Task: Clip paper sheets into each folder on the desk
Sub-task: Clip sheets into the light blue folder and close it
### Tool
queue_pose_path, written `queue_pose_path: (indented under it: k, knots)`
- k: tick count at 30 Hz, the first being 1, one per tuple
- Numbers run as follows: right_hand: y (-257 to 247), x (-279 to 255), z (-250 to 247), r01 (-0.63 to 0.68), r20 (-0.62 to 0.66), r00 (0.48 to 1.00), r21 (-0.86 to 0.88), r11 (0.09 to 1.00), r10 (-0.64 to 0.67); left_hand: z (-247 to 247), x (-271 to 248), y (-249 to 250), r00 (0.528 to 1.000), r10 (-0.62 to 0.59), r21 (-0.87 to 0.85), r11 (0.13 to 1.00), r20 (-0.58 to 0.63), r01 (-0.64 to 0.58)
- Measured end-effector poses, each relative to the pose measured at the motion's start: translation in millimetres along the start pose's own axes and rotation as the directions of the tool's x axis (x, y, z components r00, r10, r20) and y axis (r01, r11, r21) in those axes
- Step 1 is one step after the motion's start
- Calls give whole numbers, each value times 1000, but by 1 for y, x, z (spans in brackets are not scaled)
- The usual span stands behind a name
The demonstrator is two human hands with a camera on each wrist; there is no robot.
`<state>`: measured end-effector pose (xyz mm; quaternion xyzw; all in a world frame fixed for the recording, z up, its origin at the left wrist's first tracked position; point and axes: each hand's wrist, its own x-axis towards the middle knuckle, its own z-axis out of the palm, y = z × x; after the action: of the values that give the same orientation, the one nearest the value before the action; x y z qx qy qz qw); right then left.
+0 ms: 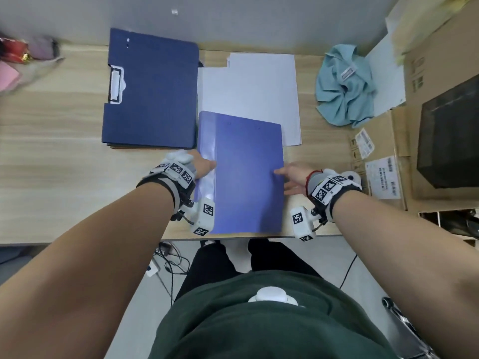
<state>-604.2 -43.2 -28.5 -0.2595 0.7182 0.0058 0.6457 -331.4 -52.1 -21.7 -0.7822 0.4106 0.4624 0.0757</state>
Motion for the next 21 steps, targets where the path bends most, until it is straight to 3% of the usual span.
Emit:
queue_pose_path:
  k: [6,10,15,18,21]
  knots:
    - [-18,-4,-18,64,13,998,62,996,-65,-5,4,16,999,-30,124,992,31,26]
    - [-60,-32,-18,215,100,967,169,962,-234,-26,-21,48,996,78,-96,993,31,-75]
    - [-120,-72,24,393,271,871,116,912,-410,-70,-65,83,981,190,-239,952,-33,-192]
    - [-137,-75,52,431,301,855,39,902,-422,-93,-73,78,965,226,-137,960,-135,-245]
    - [-140,-69,83,426,305,871,-81,901,-384,-119,-70,49,939,227,40,974,-257,-224]
